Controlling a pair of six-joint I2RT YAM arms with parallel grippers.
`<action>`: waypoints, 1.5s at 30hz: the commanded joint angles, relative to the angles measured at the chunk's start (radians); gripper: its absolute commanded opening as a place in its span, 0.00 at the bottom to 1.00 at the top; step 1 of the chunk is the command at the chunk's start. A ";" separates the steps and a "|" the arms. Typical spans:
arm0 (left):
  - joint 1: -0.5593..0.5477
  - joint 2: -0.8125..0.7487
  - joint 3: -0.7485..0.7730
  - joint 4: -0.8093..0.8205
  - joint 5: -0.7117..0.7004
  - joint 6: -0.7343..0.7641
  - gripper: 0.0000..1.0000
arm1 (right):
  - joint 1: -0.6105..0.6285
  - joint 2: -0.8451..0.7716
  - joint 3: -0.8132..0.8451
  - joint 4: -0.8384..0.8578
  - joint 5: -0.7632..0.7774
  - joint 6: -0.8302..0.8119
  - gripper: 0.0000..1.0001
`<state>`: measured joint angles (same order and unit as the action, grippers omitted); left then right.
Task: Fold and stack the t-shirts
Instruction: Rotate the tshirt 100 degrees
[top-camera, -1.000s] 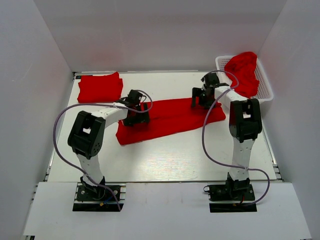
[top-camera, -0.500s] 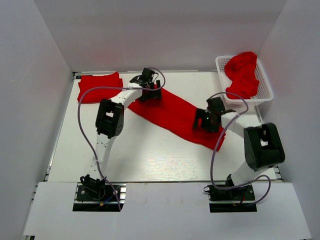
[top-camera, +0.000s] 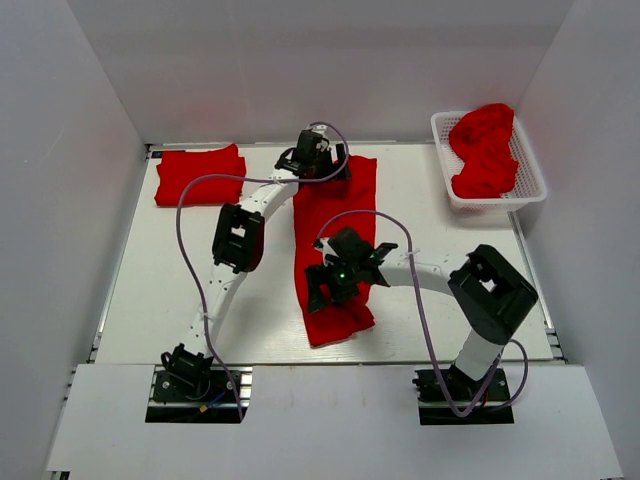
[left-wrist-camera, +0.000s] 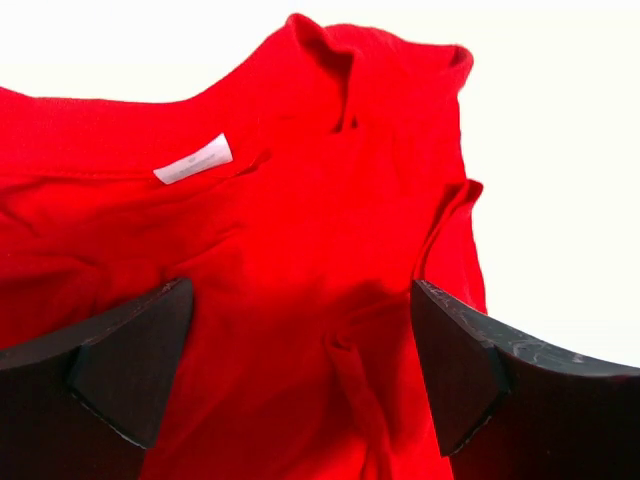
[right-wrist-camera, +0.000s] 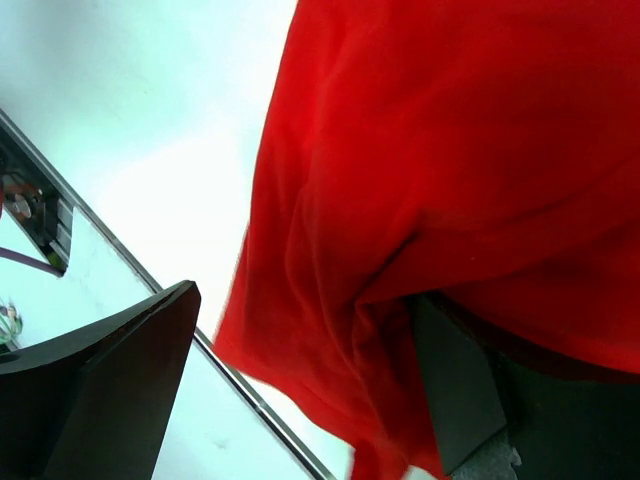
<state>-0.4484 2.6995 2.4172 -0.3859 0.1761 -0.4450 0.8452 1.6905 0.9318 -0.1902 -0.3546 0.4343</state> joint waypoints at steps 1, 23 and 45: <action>-0.027 0.054 -0.029 -0.028 0.042 -0.043 1.00 | 0.028 0.025 0.025 -0.081 0.028 0.004 0.90; -0.027 -0.257 -0.047 -0.111 -0.208 0.028 1.00 | 0.026 -0.391 0.006 -0.281 0.350 0.205 0.90; -0.292 -1.455 -1.498 -0.271 -0.072 -0.240 1.00 | 0.060 -0.551 -0.261 -0.356 0.416 0.334 0.90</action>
<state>-0.6628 1.3861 1.0283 -0.7494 -0.0299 -0.5430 0.8894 1.1580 0.6899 -0.5774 0.0853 0.7372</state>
